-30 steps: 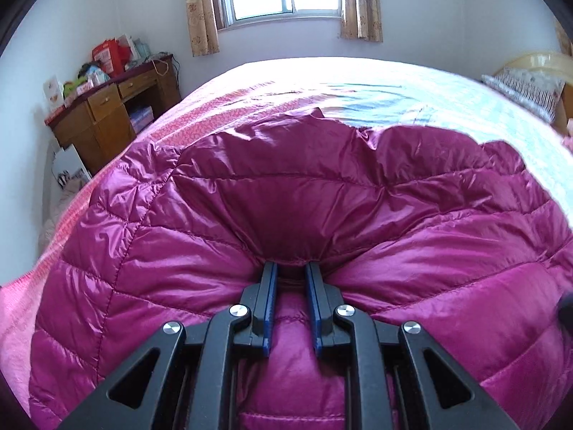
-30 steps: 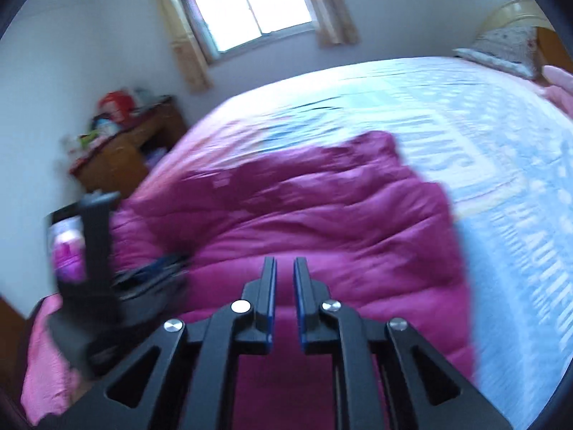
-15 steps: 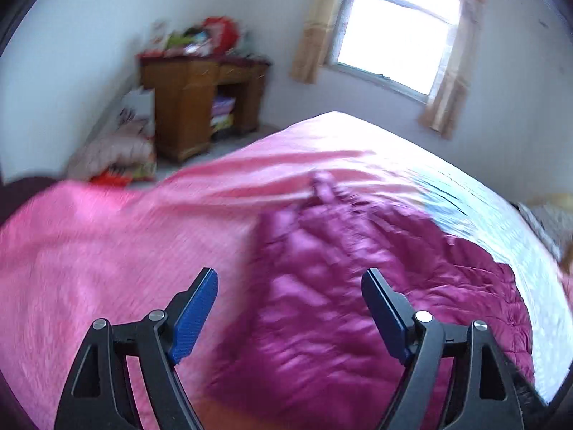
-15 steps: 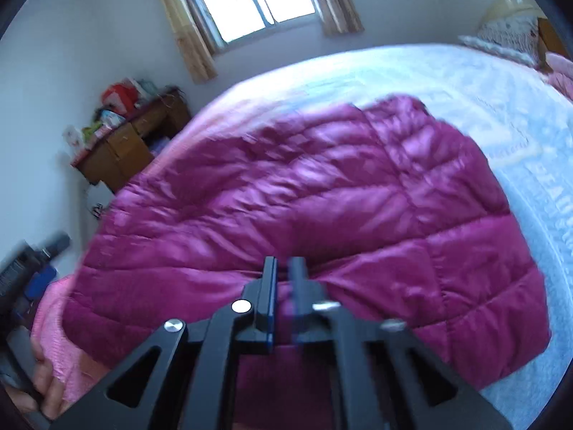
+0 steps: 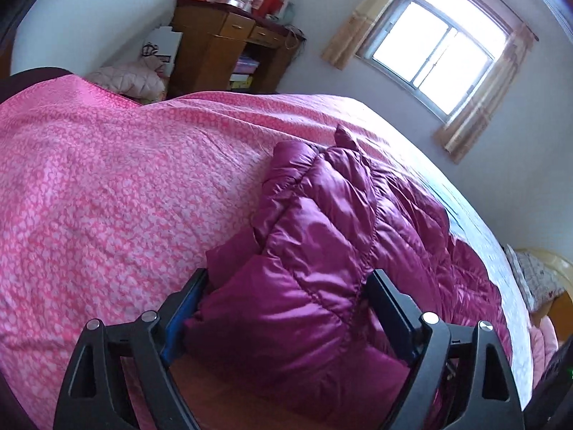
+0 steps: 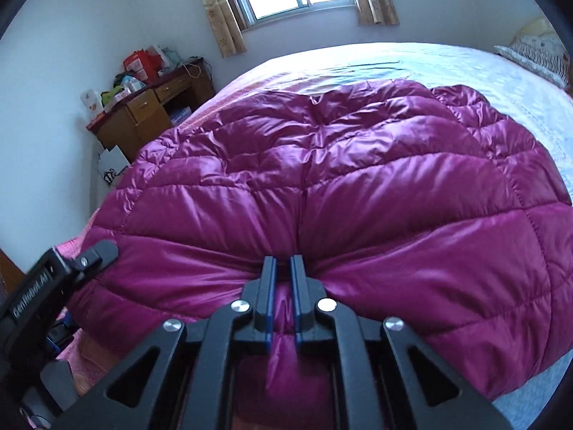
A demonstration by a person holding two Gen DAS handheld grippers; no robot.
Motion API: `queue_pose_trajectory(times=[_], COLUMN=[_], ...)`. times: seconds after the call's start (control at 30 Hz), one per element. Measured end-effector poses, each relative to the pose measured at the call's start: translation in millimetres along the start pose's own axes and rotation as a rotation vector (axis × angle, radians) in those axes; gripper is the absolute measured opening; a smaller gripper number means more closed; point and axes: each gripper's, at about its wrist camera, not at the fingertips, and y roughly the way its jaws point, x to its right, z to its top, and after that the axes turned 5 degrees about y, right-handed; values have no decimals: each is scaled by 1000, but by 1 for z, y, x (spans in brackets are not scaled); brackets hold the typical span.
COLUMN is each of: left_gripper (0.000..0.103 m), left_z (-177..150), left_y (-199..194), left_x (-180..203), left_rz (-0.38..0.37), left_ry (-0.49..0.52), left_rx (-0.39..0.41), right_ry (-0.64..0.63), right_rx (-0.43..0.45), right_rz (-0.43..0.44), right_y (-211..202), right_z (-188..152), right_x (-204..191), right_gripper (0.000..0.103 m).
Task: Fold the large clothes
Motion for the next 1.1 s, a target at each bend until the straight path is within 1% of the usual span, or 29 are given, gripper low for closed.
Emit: queue_pose_trajectory(times=[0.07, 0.17, 0.2, 0.23, 0.33, 0.4, 0.47, 0.53, 0.67, 0.73, 0.77, 0.87, 0.9, 0.93, 1.0, 1.07, 1.1], left_gripper=[88, 87, 80, 64, 46, 39, 35, 26, 24, 21, 21, 21, 21, 21, 21, 21, 21], left_z=[7, 10, 11, 12, 17, 19, 21, 21, 16, 8, 1, -13, -17, -21, -33, -49, -59], left_y=[7, 12, 12, 11, 1, -9, -22, -36, -59, -66, -69, -74, -75, -76, -78, -78, -78], left_x=[9, 18, 19, 21, 34, 45, 61, 84, 135, 158, 171, 192, 198, 205, 217, 231, 240], left_rz=[7, -14, -22, -30, -52, -65, -81, -94, -156, -185, -194, -236, -247, -258, -280, -323, -341], left_ry=[-3, 7, 13, 18, 80, 136, 211, 304, 502, 601, 658, 749, 768, 790, 854, 921, 951], left_rx=[8, 5, 4, 8, 35, 64, 107, 152, 210, 233, 241, 251, 251, 250, 247, 232, 224], right_ry=[-2, 15, 22, 26, 44, 61, 85, 120, 190, 219, 237, 290, 316, 343, 370, 402, 435], right_rx=[-1, -4, -4, -4, -7, -10, -14, -20, -37, -49, -62, -103, -99, -71, 12, 82, 126], right_rz=[-2, 19, 27, 32, 53, 73, 98, 134, 201, 238, 264, 346, 373, 384, 351, 311, 284], right_y=[2, 4, 4, 2, 1, 1, 0, 1, 2, 2, 2, -4, -12, -24, -54, -78, -93], right_z=[1, 1, 1, 0, -1, -1, -1, -1, -2, -3, -2, 1, 2, 4, 8, 9, 8], right_x=[0, 4, 6, 8, 13, 16, 22, 28, 43, 49, 52, 67, 75, 87, 114, 141, 162], right_gripper=[11, 10, 9, 9, 9, 9, 8, 7, 3, 3, 3, 3, 4, 6, 16, 16, 16])
